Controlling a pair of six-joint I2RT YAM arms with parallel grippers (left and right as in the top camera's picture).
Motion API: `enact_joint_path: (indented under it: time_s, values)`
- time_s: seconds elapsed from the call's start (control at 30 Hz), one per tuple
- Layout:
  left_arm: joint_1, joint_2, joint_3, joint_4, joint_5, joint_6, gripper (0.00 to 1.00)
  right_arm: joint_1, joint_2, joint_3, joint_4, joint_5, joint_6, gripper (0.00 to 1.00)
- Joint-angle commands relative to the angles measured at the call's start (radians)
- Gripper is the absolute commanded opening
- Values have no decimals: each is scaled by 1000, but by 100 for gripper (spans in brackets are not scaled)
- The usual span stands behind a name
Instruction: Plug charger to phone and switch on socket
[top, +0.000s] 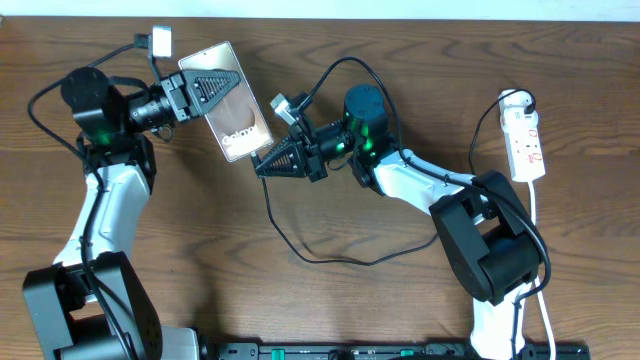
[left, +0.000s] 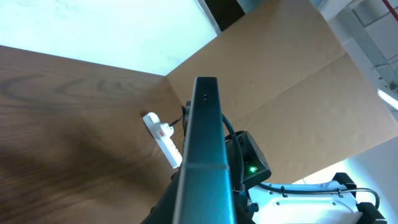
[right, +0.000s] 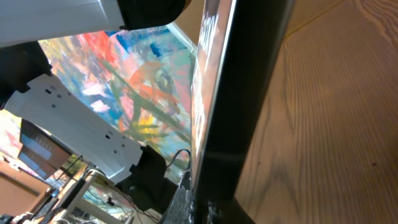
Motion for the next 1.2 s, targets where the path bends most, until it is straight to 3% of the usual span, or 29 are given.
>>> enact_joint_path:
  time_s: [0.0,0.9,1.17]
  values:
    - [-15,-20,11,2,47,21,8,-2,-8,7,6,53,-13,1]
    - [-29,-20,11,2,126,58,8,-1,-8,8,16,82,-2,1]
    - [-30,-20,11,2,126,58,7,-1,-8,8,114,92,57,1]
